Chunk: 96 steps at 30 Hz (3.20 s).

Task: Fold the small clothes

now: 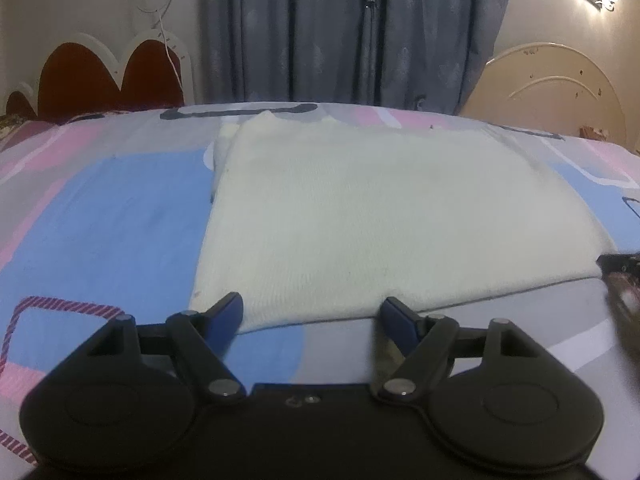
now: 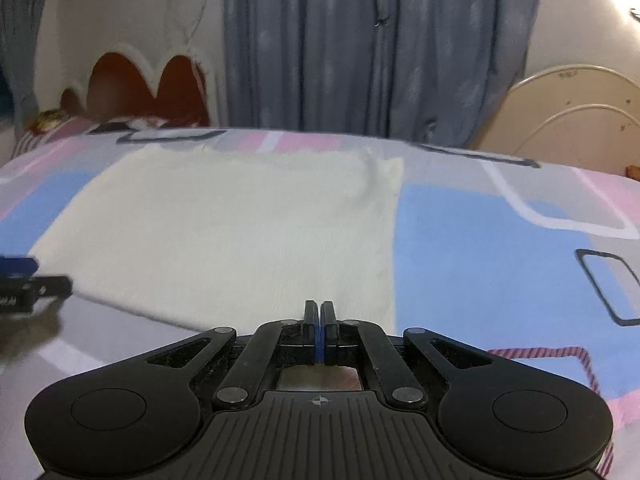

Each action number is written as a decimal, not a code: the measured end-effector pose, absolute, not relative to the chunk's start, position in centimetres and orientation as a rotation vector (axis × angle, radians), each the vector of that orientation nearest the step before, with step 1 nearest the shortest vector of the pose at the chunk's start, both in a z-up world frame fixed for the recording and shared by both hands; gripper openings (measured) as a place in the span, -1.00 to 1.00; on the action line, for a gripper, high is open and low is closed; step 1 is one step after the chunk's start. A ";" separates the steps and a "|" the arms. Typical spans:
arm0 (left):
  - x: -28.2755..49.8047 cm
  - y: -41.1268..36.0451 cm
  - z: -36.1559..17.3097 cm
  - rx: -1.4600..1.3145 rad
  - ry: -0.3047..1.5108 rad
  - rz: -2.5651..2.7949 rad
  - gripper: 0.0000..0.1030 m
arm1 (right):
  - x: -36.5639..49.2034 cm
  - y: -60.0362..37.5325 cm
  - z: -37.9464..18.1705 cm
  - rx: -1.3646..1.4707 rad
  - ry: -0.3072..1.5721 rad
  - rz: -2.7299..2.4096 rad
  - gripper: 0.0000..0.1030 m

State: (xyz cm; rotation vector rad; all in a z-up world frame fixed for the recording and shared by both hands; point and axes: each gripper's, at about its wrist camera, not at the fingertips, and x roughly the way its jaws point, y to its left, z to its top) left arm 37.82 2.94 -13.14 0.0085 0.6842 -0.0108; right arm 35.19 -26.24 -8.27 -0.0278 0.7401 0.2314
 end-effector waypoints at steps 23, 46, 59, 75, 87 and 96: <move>36.2 3.5 -12.3 -0.046 0.735 0.037 0.47 | 34.5 -27.2 -7.8 0.006 0.768 0.213 -1.00; 39.1 10.0 -15.7 -0.889 0.480 0.087 -0.09 | 41.7 -17.6 -5.5 0.149 0.629 0.472 -1.00; 39.1 10.6 -17.3 -0.986 0.482 0.065 -0.68 | 44.7 -15.2 -8.2 0.104 0.682 0.491 -1.00; 42.3 4.1 -8.0 -0.533 0.506 -0.108 -0.88 | 44.9 -18.2 -8.2 0.271 0.688 0.487 -1.00; 46.9 -14.3 -9.7 -0.235 0.777 -0.461 0.02 | 43.5 -37.5 -5.1 0.668 0.565 0.255 -0.97; 45.5 -5.3 -7.3 -0.347 0.575 -0.293 0.31 | 42.7 -38.6 -5.1 0.662 0.577 0.334 -0.06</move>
